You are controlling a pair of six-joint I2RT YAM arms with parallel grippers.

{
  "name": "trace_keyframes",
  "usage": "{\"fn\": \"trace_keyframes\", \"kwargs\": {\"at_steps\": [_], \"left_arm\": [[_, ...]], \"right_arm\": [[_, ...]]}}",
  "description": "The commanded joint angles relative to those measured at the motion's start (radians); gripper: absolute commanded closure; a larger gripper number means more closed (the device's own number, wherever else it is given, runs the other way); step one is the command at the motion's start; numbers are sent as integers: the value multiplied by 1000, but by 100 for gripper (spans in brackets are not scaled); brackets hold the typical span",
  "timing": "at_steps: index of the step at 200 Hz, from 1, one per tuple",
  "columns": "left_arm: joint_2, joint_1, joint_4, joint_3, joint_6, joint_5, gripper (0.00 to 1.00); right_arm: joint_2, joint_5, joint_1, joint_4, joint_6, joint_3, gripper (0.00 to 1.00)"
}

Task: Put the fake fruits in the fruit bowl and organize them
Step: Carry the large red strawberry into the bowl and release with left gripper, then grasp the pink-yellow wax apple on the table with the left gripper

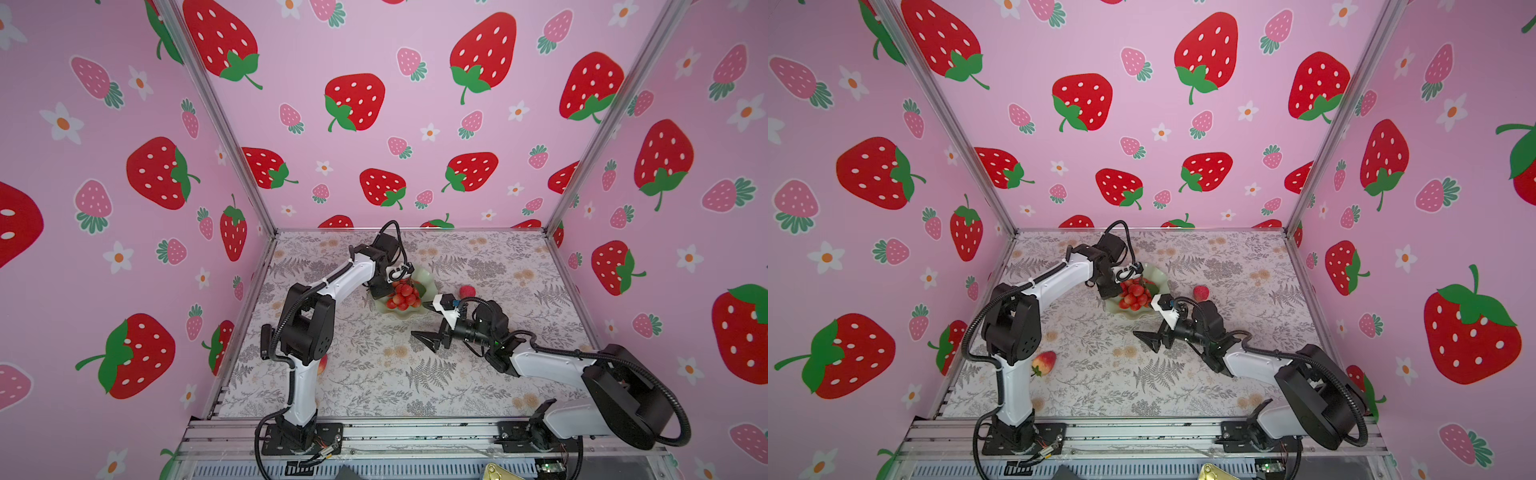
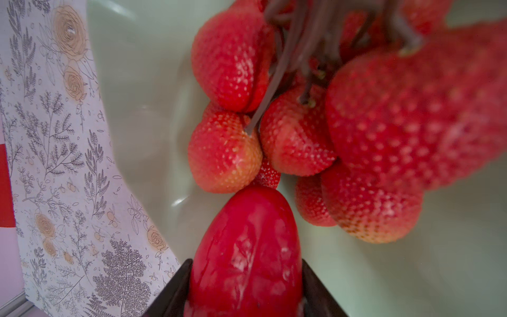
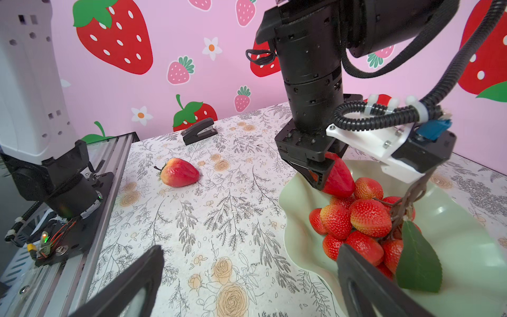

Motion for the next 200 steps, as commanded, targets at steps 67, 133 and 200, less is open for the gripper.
{"fn": "trace_keyframes", "kwargs": {"at_steps": [67,133,200], "left_arm": [[-117,2,12,-9,3,83,31],[-195,14,83,-54,-59,101,28],[-600,43,-18,-363,-807,-353,24]], "right_arm": [[-16,-8,-5,2,-17,3,1],[-17,-30,-1,-11,-27,10,1],[18,-95,185,-140,-197,87,1]]}}
